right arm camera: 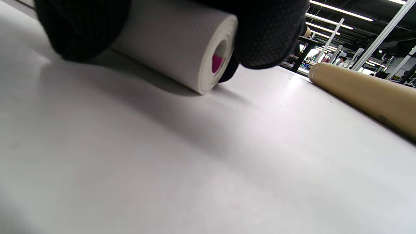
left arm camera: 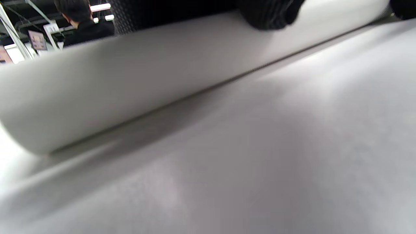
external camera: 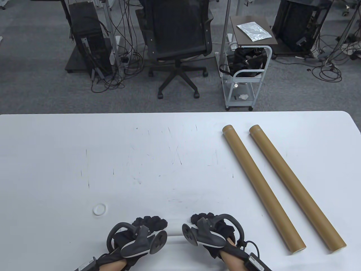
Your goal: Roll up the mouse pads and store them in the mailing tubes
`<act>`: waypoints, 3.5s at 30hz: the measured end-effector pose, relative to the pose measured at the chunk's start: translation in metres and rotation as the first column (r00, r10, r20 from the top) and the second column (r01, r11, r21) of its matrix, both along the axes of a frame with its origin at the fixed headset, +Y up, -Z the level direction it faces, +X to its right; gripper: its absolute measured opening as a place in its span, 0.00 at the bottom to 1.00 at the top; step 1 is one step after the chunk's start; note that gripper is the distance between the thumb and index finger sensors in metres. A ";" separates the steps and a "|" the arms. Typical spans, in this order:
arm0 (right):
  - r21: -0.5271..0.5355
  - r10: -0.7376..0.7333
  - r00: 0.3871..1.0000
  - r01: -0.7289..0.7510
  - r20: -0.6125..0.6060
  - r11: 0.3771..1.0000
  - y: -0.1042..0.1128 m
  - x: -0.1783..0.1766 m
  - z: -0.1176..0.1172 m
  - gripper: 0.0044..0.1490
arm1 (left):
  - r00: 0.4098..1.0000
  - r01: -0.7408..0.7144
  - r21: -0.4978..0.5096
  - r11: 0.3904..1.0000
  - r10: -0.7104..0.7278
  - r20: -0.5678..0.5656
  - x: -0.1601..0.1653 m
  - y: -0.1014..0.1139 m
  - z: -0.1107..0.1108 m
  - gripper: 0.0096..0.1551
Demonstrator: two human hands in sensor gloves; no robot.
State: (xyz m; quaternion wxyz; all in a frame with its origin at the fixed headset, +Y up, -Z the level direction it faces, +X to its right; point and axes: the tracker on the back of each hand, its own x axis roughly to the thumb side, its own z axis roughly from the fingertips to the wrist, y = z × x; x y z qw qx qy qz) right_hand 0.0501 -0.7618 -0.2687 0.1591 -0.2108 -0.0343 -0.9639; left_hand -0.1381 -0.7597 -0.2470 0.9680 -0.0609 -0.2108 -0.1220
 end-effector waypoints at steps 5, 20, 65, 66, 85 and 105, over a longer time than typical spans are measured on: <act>-0.022 -0.033 0.999 0.033 -0.016 0.999 0.001 0.002 0.000 0.42 | 0.999 0.039 -0.027 0.999 -0.039 0.003 0.003 -0.002 0.000 0.42; -0.215 -0.403 0.915 0.394 0.004 0.894 0.026 0.004 0.008 0.44 | 0.998 0.062 0.374 0.926 -0.065 -0.003 -0.014 0.018 0.009 0.23; 0.148 -0.060 0.718 -0.060 0.693 0.987 0.096 0.235 -0.047 0.64 | 0.995 0.089 0.544 0.835 -0.051 -0.085 -0.060 0.030 -0.009 0.19; 0.121 -0.056 0.679 -0.049 0.732 0.991 0.092 0.248 -0.047 0.65 | 0.995 0.087 0.539 0.838 -0.046 -0.090 -0.061 0.030 -0.010 0.19; -0.218 0.077 0.400 0.319 0.913 0.922 0.007 0.361 -0.075 0.66 | 0.992 0.107 0.518 0.849 -0.055 -0.115 -0.066 0.027 -0.014 0.19; 0.041 -0.093 0.468 0.120 0.879 0.992 0.029 0.354 -0.105 0.51 | 0.974 0.170 0.526 0.833 -0.060 -0.220 -0.083 0.029 -0.023 0.20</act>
